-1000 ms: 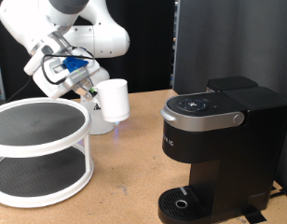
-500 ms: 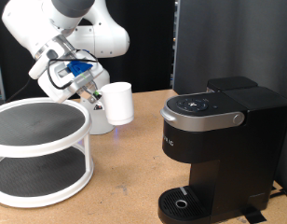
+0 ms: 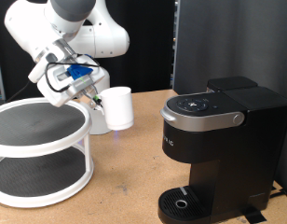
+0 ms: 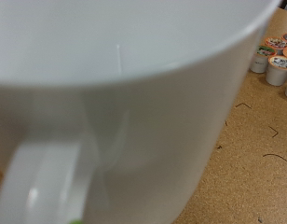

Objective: Make a cup of coffee with the keurig machine

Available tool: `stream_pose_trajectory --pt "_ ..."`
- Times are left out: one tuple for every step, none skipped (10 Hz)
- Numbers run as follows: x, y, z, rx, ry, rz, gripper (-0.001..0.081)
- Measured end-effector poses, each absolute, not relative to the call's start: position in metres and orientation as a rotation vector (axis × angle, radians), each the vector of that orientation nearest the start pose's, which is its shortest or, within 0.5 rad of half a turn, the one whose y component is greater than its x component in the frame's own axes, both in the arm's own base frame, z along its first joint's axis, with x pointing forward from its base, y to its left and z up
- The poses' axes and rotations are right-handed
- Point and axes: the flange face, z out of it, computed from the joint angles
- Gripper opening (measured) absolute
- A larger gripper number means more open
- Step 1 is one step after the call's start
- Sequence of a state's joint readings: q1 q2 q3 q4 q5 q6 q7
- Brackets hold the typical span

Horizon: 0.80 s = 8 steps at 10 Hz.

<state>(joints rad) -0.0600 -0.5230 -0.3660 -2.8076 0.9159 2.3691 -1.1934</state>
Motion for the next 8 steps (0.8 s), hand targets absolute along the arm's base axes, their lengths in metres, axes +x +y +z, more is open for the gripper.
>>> stream_pose_trajectory --pt "0.337 -0.126 0.348 -2.465 -0.16 -0.737 0.0069" --pt "0.339 -0.124 0.341 -2.479 -0.164 -0.727 0.0069" --pt "0.342 -0.12 0.334 -2.492 -0.171 -0.721 0.0069" --pt "0.345 -0.116 0.325 -2.503 -0.179 -0.715 0.0069" --pt "0.347 -0.112 0.316 -2.513 -0.184 -0.708 0.0069" --pt "0.349 -0.109 0.307 -2.522 -0.187 -0.702 0.0069" --pt "0.35 -0.107 0.299 -2.529 -0.188 -0.695 0.0069" --pt "0.351 -0.104 0.291 -2.534 -0.188 -0.693 0.0069"
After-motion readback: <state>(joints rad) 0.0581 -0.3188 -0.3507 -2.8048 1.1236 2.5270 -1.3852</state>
